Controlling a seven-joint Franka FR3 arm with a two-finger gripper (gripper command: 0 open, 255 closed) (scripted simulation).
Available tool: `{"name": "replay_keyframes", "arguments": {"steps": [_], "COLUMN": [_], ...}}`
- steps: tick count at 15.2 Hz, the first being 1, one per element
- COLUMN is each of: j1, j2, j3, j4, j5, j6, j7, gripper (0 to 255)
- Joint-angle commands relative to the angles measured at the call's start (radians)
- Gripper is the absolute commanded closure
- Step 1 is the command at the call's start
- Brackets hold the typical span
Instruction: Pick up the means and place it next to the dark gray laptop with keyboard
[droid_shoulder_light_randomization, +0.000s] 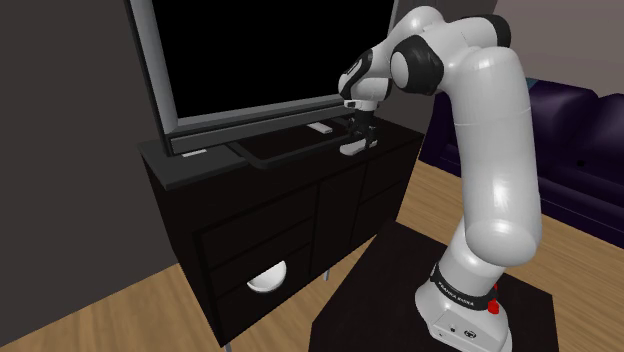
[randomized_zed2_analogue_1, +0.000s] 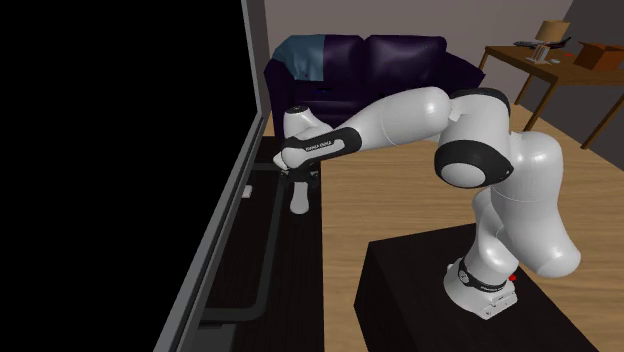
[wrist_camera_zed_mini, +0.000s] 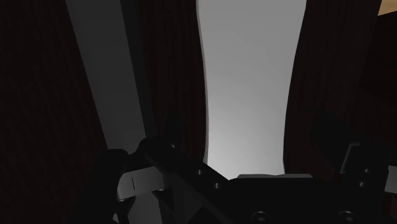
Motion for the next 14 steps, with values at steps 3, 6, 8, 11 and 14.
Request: {"name": "replay_keyframes", "arguments": {"steps": [3, 6, 8, 11, 14], "j1": [0.0, 0.0, 0.0, 0.003, 0.01], "j2": [0.0, 0.0, 0.0, -0.007, -0.027], "j3": [0.0, 0.0, 0.0, -0.004, -0.016], "j4": [0.0, 0.0, 0.0, 0.004, 0.019], "j5": [0.0, 0.0, 0.0, -0.006, -0.024], "j6": [0.0, 0.0, 0.0, -0.01, -0.04], "j7": [0.0, 0.0, 0.0, 0.004, 0.015], "gripper": [255, 255, 255, 255, 255]}}
